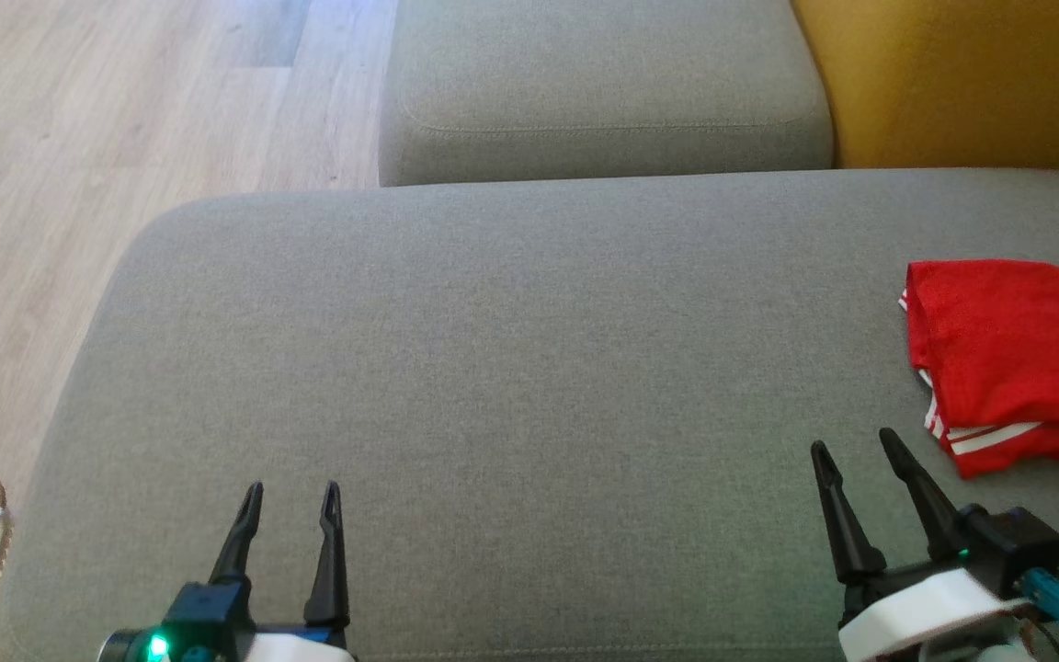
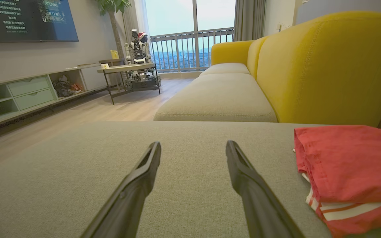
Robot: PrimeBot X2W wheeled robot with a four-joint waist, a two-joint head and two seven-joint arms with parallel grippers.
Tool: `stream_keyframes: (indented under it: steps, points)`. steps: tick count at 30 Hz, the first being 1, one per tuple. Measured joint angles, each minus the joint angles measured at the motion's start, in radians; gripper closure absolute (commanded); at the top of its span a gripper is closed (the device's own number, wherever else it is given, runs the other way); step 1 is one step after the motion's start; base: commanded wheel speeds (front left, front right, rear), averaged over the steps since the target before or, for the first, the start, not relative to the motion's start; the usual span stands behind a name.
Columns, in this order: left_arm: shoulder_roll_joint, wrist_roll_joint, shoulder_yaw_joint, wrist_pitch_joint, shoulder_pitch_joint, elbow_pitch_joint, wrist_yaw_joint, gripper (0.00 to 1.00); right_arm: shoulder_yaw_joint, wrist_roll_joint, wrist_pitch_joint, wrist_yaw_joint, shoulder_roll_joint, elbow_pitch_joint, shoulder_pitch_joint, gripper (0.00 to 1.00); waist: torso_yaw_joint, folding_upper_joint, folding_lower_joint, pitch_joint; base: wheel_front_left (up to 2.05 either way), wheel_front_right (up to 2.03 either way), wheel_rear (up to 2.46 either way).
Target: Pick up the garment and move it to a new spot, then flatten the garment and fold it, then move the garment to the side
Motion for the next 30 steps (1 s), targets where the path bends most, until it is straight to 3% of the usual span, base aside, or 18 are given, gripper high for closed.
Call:
stream_keyframes:
  steps: [2,3,8,30]
  points:
    - [0.0,0.0,0.0,0.0,0.0,0.007,-0.009,0.0,-0.003,0.0,0.0,0.0,0.001,-0.005,0.004,0.0,0.0,0.0,0.0,-0.003,0.0,0.0,0.0]
    - [0.0,0.0,-0.001,0.0,0.0,0.013,-0.008,1.0,-0.004,0.0,0.0,0.0,0.001,-0.001,0.005,1.0,0.0,0.0,0.0,-0.005,0.0,0.0,0.0]
    - [-0.001,-0.014,-0.01,0.001,0.039,0.078,-0.008,1.0,0.001,0.009,0.008,0.0,0.007,0.072,0.034,1.0,-0.001,0.0,0.0,-0.003,0.0,0.0,0.0]
    - [0.003,-0.287,0.015,0.045,0.001,0.106,-0.043,1.0,-0.015,0.259,0.066,0.0,0.007,0.076,0.023,1.0,-0.014,0.0,0.0001,0.014,0.0,0.0,0.0]
